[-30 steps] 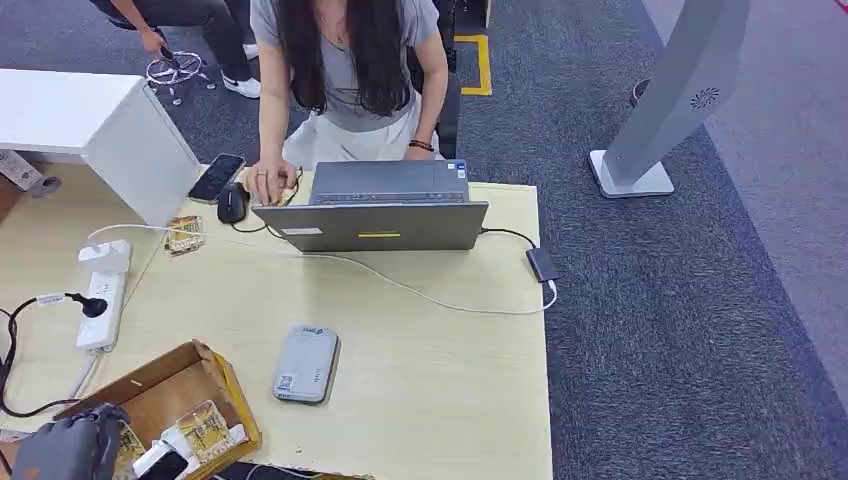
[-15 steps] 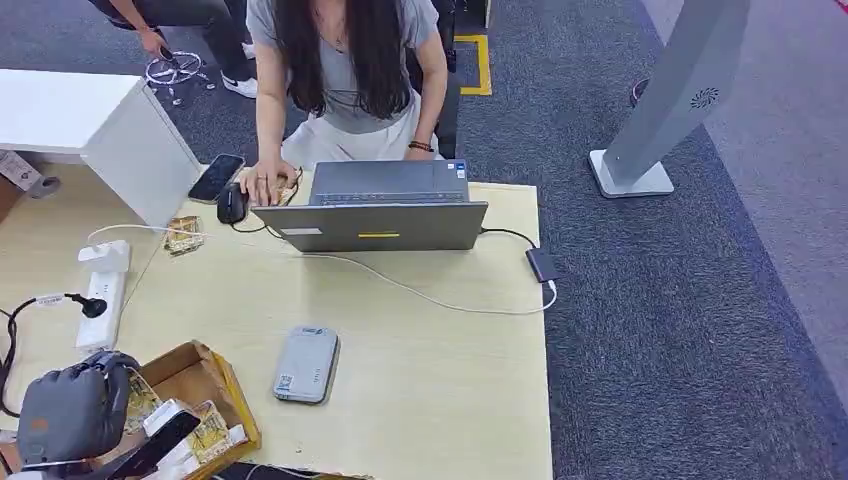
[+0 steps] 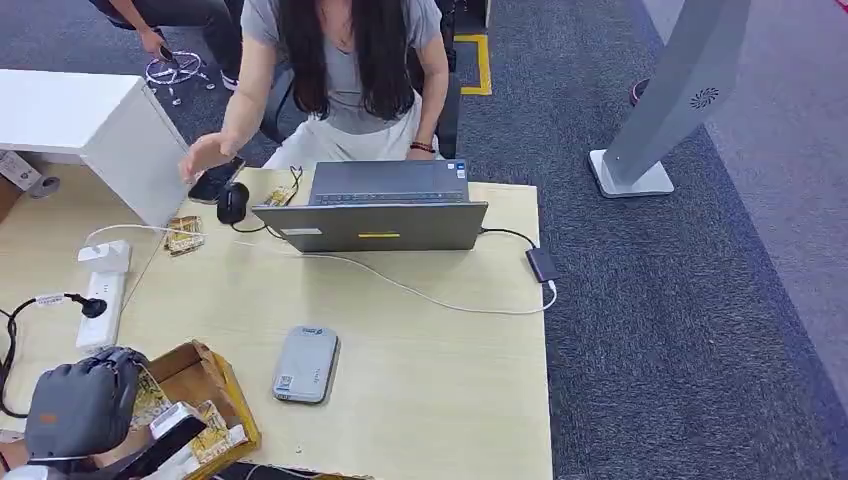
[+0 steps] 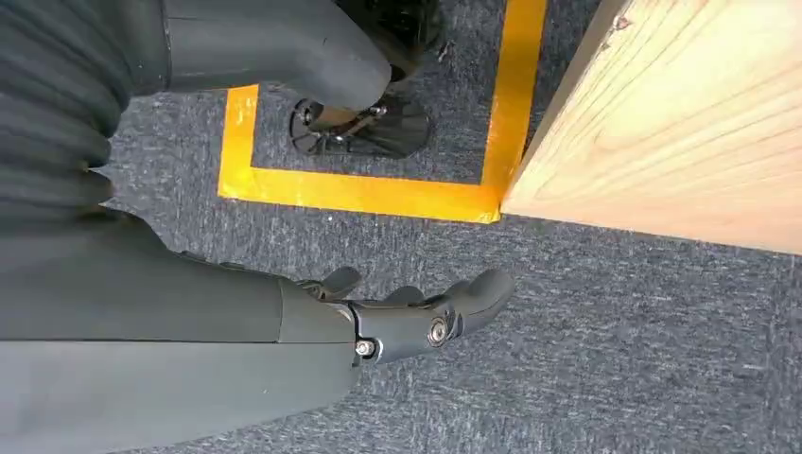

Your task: Pass the card to the sensor for recognition and then transmit it.

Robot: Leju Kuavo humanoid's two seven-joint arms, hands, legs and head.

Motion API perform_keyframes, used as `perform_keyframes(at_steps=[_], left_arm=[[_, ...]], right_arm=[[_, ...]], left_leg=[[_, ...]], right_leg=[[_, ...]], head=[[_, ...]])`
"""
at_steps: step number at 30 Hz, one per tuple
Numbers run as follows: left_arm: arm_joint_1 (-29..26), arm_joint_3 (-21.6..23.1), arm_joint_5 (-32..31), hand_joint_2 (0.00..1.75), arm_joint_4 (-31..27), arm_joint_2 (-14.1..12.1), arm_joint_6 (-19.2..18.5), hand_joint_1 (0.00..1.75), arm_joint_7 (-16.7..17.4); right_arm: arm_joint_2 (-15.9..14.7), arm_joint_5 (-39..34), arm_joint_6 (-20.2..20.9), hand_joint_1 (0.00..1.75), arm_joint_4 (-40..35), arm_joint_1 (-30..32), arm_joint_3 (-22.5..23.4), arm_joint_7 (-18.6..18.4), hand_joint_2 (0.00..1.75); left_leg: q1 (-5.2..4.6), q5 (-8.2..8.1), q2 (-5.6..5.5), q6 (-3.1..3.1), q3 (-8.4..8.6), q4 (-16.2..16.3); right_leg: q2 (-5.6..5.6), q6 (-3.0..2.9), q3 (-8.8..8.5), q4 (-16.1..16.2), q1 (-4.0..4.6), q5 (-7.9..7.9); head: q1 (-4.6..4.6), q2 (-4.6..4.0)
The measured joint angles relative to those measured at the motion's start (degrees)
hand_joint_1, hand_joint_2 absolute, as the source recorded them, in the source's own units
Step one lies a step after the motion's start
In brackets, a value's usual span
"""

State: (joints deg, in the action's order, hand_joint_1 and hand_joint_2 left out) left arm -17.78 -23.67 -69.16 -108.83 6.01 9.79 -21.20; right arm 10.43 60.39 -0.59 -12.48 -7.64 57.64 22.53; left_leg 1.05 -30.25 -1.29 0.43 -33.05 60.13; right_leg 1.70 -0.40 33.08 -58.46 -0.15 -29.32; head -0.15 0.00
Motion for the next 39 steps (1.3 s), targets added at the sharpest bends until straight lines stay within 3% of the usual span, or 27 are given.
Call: perform_keyframes(at_steps=[8,11,15,18,24,31,39], left_arm=[[0.2,0.9,1.7,1.75,0.0,-0.9,0.2,1.75,0.4],[2.9,1.9,3.6,1.75,0.2,-3.0,0.0,1.75,3.2],[12.2,4.4,3.8,1.75,3.8,-7.3,-2.2,1.75,8.6],[21.0,6.6,2.8,1.75,9.7,-11.1,-3.5,1.75,11.6],[37.8,10.9,-1.3,1.75,22.5,-15.8,-4.3,1.75,15.7],[50.0,14.9,-4.6,1.75,31.5,-17.0,-5.0,1.75,18.6],[55.7,16.9,-6.3,1.75,37.5,-17.1,-5.1,1.75,20.1]], right_arm=[[0.0,0.4,0.1,0.0,0.0,0.0,0.0,-0.2,1.75],[0.0,1.4,0.5,0.0,0.0,-0.2,-0.2,-0.7,1.75],[0.3,2.7,1.2,0.0,0.0,-1.2,-0.9,-1.7,1.75],[0.5,3.5,1.7,0.0,0.0,-2.1,-1.7,-2.6,1.75],[0.8,4.6,2.2,0.0,0.0,-3.3,-3.0,-3.8,1.75],[0.8,5.1,3.0,0.0,0.0,-4.0,-3.5,-4.4,1.75],[0.8,5.5,3.0,0.0,0.0,-4.2,-4.4,-4.9,1.75]], left_leg=[[0.0,0.0,0.0,0.0,0.01,0.0],[0.01,0.01,-0.1,0.0,0.01,0.0],[0.01,0.14,-0.26,-0.11,0.04,0.0],[0.01,0.2,-0.28,-0.18,0.1,0.0],[0.02,0.22,-0.21,-0.22,0.13,0.0],[0.02,0.17,0.02,-0.19,0.11,0.0],[0.08,0.16,0.28,-0.2,0.16,0.0]], right_leg=[[0.0,0.0,0.02,0.0,0.0,0.0],[-0.1,0.0,0.03,0.0,0.01,-0.01],[-0.23,-0.02,0.01,-0.1,0.01,0.02],[-0.22,-0.09,-0.01,-0.2,0.01,0.07],[-0.12,-0.13,-0.02,-0.2,0.01,0.1],[0.13,-0.14,0.07,-0.2,0.01,0.1],[0.39,-0.14,0.12,-0.2,0.08,0.1]], head=[[-0.02,0.0],[0.02,0.0],[-0.02,0.0],[0.0,0.0],[0.0,0.0],[-0.02,0.0],[-0.02,0.0]])
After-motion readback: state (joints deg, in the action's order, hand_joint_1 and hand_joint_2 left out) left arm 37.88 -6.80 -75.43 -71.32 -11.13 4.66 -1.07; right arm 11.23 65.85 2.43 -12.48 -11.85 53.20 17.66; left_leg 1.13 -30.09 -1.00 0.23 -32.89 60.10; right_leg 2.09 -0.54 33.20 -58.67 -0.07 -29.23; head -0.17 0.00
